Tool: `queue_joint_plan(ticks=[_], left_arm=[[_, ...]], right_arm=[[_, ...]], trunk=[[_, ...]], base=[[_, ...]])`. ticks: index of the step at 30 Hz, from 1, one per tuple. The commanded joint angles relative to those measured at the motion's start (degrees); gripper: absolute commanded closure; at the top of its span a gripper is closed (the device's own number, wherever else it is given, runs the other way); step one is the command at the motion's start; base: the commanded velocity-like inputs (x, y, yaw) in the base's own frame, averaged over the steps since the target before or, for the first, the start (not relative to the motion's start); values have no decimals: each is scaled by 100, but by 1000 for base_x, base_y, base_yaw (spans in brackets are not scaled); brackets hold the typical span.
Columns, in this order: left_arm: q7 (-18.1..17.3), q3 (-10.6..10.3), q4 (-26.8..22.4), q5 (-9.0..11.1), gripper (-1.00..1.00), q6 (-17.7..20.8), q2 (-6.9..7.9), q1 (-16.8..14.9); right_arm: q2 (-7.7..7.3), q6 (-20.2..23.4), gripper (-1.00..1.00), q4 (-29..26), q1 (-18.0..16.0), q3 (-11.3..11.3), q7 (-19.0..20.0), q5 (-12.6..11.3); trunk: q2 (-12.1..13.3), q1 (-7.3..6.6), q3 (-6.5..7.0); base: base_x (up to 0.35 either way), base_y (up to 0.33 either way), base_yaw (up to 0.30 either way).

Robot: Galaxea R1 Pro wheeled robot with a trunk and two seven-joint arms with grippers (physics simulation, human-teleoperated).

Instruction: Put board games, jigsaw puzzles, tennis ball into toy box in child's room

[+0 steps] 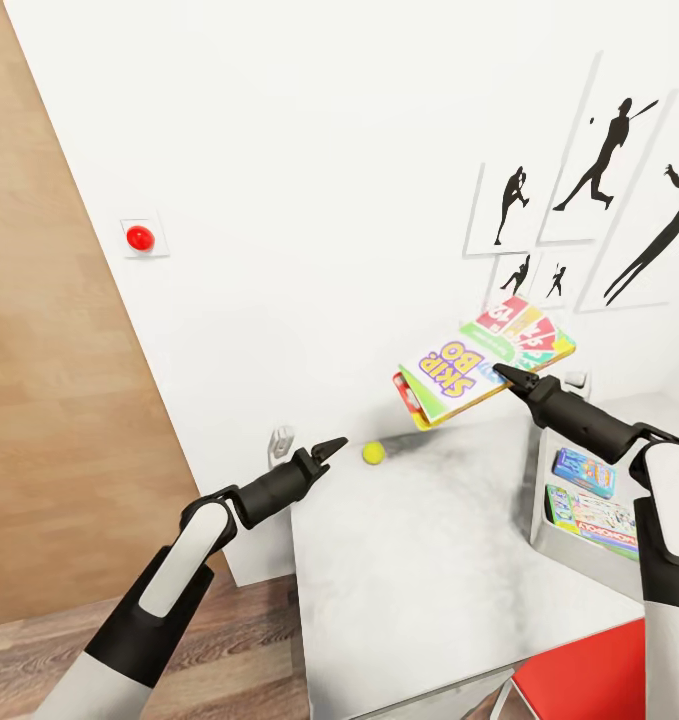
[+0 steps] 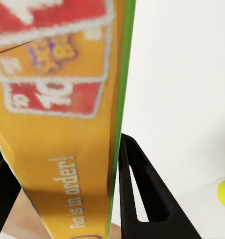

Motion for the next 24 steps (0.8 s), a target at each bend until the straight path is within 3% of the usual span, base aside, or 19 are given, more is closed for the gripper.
queue_joint_plan(ticks=[1,24], left_arm=[[1,-5,-1,21,-100,10,4,-6],[1,-5,-1,21,-100,10,4,-6]], right_arm=[[1,29,100,2,-7,-9,64,43],[1,29,100,2,-7,-9,64,43]], trunk=[[-12,3,-12],[-12,3,-12]], base=[[0,0,0],[0,0,0]])
